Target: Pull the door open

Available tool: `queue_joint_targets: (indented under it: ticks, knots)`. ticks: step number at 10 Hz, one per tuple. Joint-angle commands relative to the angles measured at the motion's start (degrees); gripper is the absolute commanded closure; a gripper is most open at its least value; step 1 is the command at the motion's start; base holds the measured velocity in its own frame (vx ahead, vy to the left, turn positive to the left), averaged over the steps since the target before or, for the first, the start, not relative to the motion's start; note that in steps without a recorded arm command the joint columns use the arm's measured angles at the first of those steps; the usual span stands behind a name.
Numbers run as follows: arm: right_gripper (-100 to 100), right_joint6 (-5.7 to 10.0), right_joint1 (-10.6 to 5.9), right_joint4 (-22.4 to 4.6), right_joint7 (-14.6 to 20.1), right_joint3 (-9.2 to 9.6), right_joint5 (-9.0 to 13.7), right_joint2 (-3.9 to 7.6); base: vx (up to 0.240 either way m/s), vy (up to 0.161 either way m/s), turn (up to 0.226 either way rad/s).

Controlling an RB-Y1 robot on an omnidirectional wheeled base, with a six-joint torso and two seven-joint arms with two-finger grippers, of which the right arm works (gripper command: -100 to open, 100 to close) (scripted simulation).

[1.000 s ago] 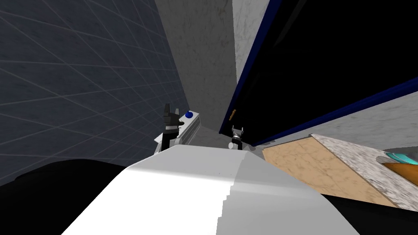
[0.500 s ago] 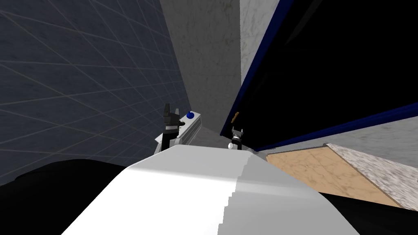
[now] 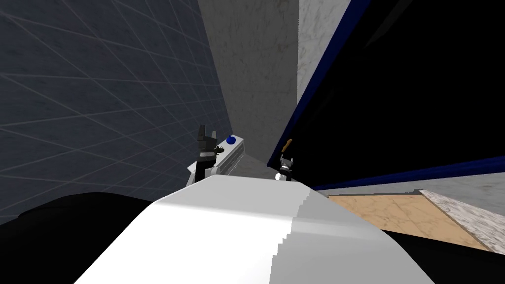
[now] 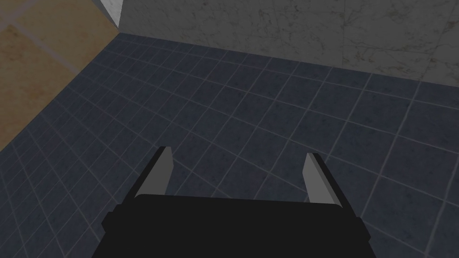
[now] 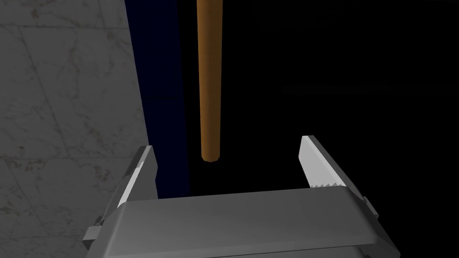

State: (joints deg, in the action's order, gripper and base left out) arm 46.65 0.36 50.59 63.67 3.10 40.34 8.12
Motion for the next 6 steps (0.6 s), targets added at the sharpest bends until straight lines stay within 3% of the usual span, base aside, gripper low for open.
queue_joint_targets:
  ticks: [1, 4, 5, 6]
  knots:
    - [-100, 0.48, -0.58, -1.8, 1.4, 0.14, 0.8, 0.03, 0.105, -0.045, 0.09]
    - [-100, 1.66, -2.09, -6.1, 4.3, 0.43, 2.6, 0.14, 0.09, -0.05, 0.103]
    - [-100, 1.61, -1.95, -5.7, 3.8, 0.43, 2.2, 0.15, 0.038, -0.031, 0.022]
    - [-100, 1.77, -1.48, -6.2, 5.5, 0.44, 2.5, 1.54, 0.111, 0.004, 0.045]
